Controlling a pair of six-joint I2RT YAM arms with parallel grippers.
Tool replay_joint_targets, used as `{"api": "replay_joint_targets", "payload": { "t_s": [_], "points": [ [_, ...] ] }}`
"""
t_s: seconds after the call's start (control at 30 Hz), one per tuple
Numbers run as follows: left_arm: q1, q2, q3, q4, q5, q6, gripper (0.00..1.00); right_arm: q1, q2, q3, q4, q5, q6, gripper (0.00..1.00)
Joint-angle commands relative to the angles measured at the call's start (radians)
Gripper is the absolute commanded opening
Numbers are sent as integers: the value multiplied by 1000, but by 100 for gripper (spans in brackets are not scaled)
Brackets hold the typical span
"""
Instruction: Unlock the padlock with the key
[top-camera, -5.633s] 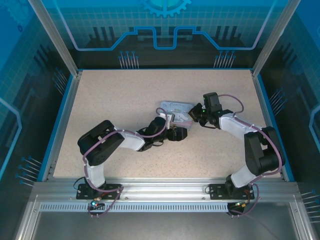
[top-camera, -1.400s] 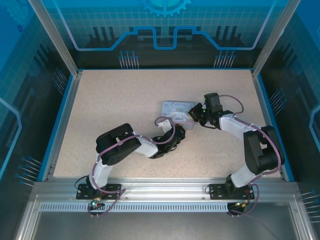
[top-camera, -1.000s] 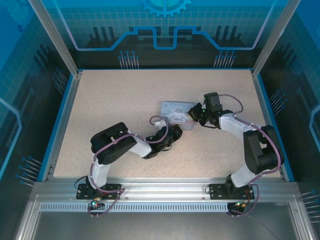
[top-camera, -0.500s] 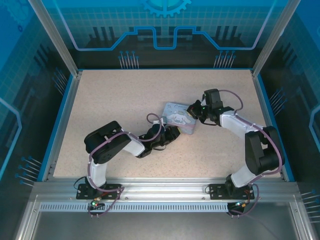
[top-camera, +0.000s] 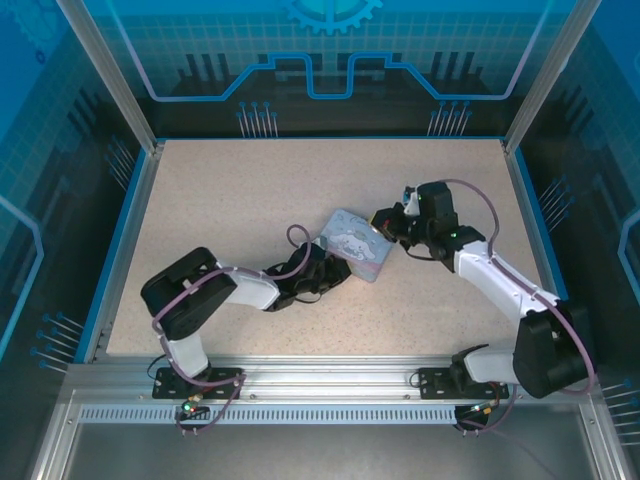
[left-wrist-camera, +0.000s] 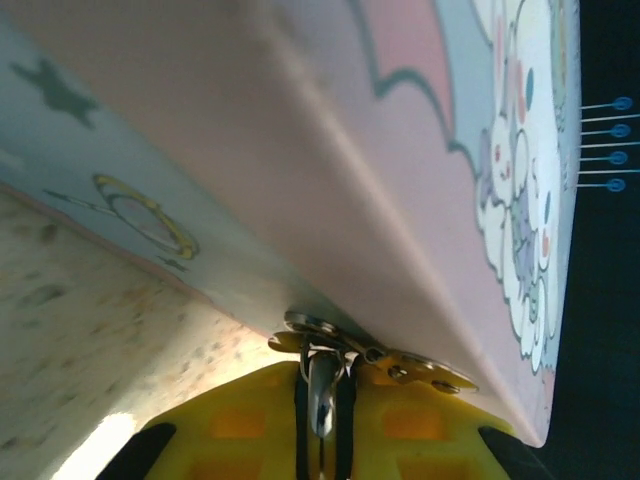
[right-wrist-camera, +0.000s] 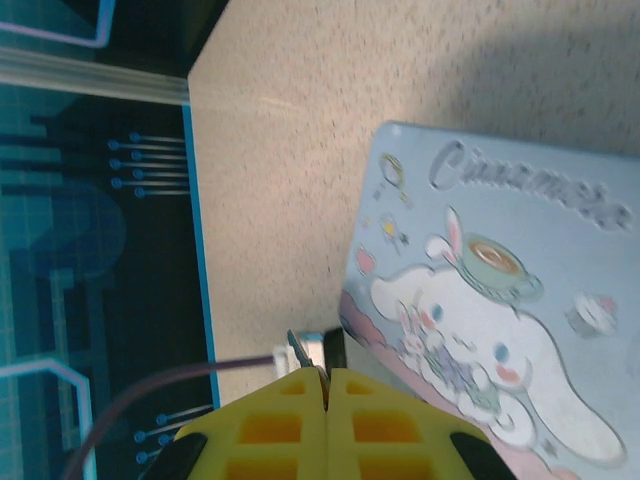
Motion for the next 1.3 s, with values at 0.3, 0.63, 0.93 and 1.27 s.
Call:
{"api": "replay_joint_targets", "payload": {
  "t_s": [0.3, 0.63, 0.93, 1.27],
  "points": [
    [57, -134, 40, -335, -7, 57, 0, 189, -139, -175, -4, 228, 134, 0],
    [125, -99, 63, -186, 218, 9, 0, 227, -150, -271, 114, 228, 170, 0],
    [140, -106, 101, -131, 249, -22, 0, 185, -66, -262, 204, 70, 135, 0],
    [157, -115, 129, -54, 325, -4, 0, 63, -50, -280, 275, -35, 124, 0]
  ]
}}
